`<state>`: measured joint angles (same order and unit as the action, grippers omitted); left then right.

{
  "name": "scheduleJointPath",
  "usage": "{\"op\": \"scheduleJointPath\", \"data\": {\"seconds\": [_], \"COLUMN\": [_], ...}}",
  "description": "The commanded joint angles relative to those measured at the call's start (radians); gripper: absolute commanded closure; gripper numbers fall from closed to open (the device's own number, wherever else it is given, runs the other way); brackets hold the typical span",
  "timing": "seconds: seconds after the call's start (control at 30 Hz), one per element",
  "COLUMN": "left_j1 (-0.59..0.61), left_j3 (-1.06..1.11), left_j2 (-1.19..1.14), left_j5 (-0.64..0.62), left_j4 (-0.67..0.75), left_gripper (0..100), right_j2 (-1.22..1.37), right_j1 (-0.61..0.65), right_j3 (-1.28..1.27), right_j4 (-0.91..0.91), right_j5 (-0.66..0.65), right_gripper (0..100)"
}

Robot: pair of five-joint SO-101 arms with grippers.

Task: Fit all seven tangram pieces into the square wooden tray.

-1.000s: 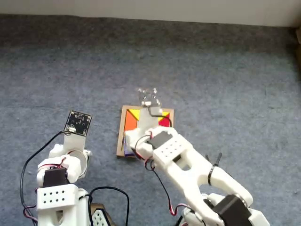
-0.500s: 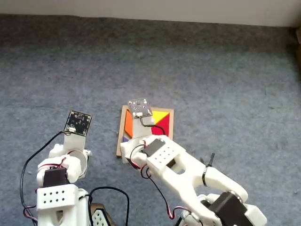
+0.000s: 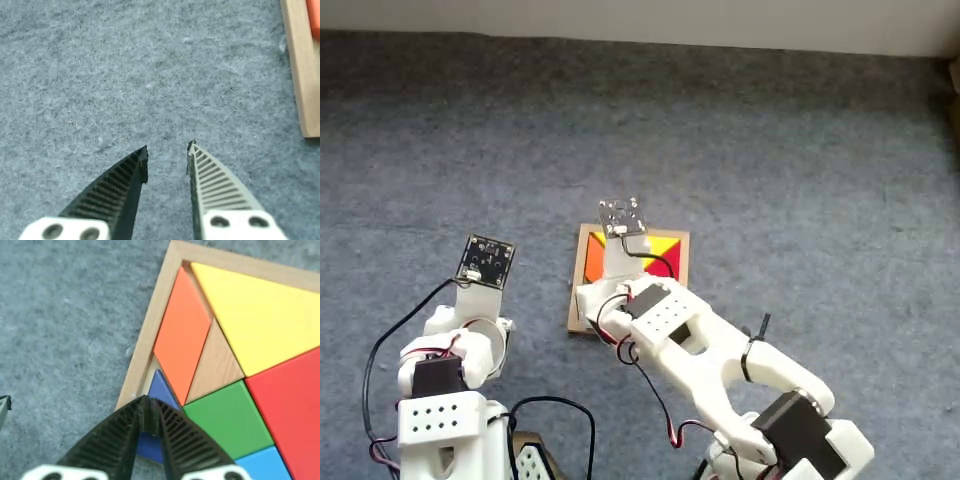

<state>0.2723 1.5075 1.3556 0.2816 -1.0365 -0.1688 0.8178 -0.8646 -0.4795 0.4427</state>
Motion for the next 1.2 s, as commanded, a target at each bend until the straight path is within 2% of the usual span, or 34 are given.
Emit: {"op": "scheduleJointPath", "data": {"seconds": [0.0, 0.2, 0.37, 0.5, 0.57, 0.73, 0.9, 1.17], "left_j1": [0.013, 0.013, 0.012, 0.007, 0.007, 0.008, 0.008, 0.008], "left_j3": [-0.007, -0.007, -0.007, -0.007, -0.007, -0.007, -0.007, -0.007], "left_j2": [0.012, 0.012, 0.012, 0.012, 0.012, 0.012, 0.012, 0.012], "left_j5": [-0.003, -0.003, -0.003, -0.003, -0.003, -0.003, -0.003, -0.003], "left_j4": [0.014, 0.015, 0.015, 0.015, 0.015, 0.015, 0.015, 0.015], "left_gripper": [85, 85, 85, 85, 85, 85, 85, 85], "right_j2": [-0.007, -0.165, -0.369, -0.421, -0.421, -0.42, -0.377, -0.054], "right_j1": [-0.015, -0.015, -0.015, -0.015, -0.015, -0.015, -0.015, -0.036], "right_j3": [0.022, 0.013, -0.111, -0.203, -0.232, -0.282, -0.278, -0.162], "right_j4": [0.054, 0.048, 0.002, -0.001, -0.001, 0.004, 0.004, 0.076], "right_j5": [0.003, 0.002, 0.002, 0.002, -0.003, -0.143, -0.14, -0.143], "right_gripper": [99.4, 99.4, 99.4, 99.4, 99.4, 99.4, 99.4, 99.4]}}
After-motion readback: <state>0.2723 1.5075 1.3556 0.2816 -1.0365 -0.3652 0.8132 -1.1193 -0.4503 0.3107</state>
